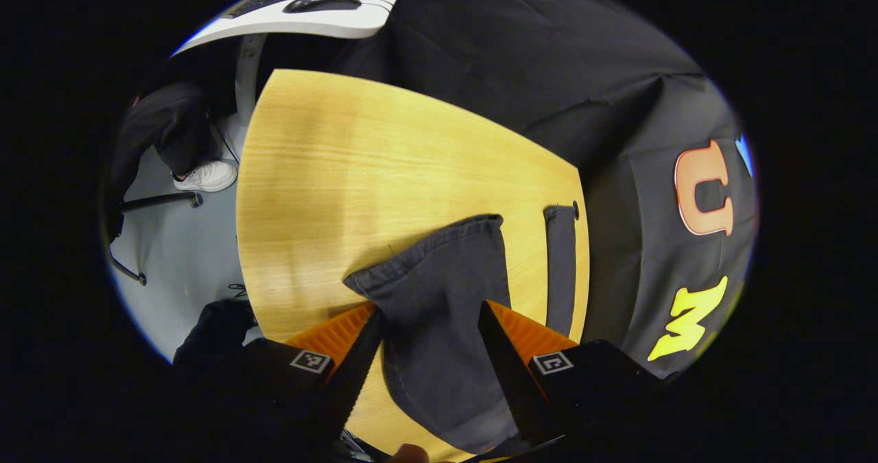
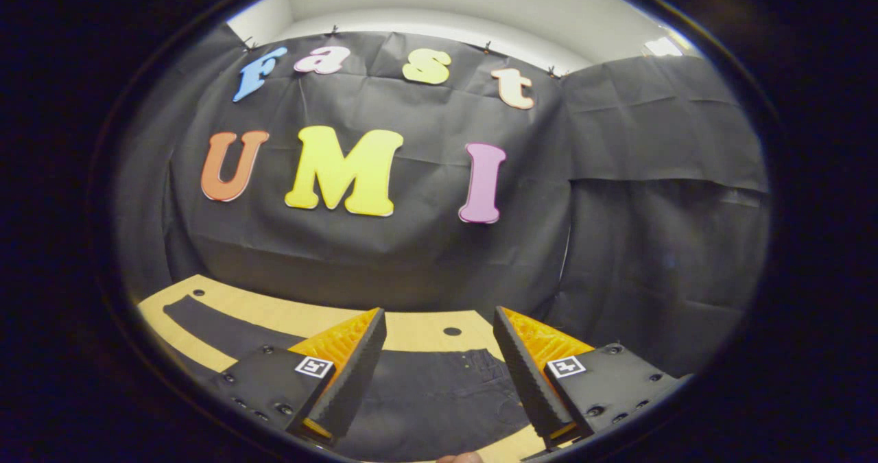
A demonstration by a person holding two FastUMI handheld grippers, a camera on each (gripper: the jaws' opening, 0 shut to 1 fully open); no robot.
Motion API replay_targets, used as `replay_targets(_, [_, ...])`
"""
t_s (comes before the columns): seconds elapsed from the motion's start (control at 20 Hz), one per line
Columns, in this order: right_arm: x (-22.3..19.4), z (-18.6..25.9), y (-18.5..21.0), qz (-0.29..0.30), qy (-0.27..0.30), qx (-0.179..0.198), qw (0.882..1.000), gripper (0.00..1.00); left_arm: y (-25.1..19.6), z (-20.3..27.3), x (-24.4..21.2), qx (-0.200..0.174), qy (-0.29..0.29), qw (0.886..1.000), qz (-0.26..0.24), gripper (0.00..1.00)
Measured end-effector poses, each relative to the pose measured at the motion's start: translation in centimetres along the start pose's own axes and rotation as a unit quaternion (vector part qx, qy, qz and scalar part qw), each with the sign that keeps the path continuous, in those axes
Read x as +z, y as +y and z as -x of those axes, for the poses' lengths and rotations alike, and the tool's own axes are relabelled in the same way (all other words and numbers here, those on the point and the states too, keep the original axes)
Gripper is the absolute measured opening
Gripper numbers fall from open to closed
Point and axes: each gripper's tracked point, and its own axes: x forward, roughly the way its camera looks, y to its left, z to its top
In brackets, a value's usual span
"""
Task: Grasp the waist and the cuffs of the jeans and fold them to make the two legs overlap; first hold the waist and fold one-third of the jeans toward the cuffs, then hold the cuffs and fold the remaining one-third in the same direction to finish folding.
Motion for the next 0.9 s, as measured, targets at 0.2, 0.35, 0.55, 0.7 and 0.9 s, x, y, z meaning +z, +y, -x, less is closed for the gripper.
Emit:
replay_targets(0.2, [-2.5,-1.2,-2.9,-0.043,0.053,-0.014,0.998,0.96,1.2,-0.6,-0.7,0.002,0.028,0.997,0.075,0.37])
replay_targets(0.35, [-4.2,-2.4,-6.4,-0.075,0.091,-0.04,0.992,0.98,1.8,-0.6,-0.8,0.001,0.024,0.998,0.059,0.1])
replay_targets(0.55, [-9.2,-4.2,-11.4,-0.102,0.197,-0.064,0.973,0.96,1.4,-1.0,-0.7,0.017,0.028,0.998,0.046,0.06])
replay_targets(0.7, [-15.4,-4.6,-14.0,-0.184,0.327,-0.087,0.923,0.96,1.5,-0.9,-0.7,0.019,0.024,0.998,0.046,0.05])
replay_targets(0.9, [-20.8,-4.6,-15.4,-0.311,0.424,-0.125,0.842,0.9,1.4,-1.0,-0.6,0.024,0.019,0.998,0.052,0.04])
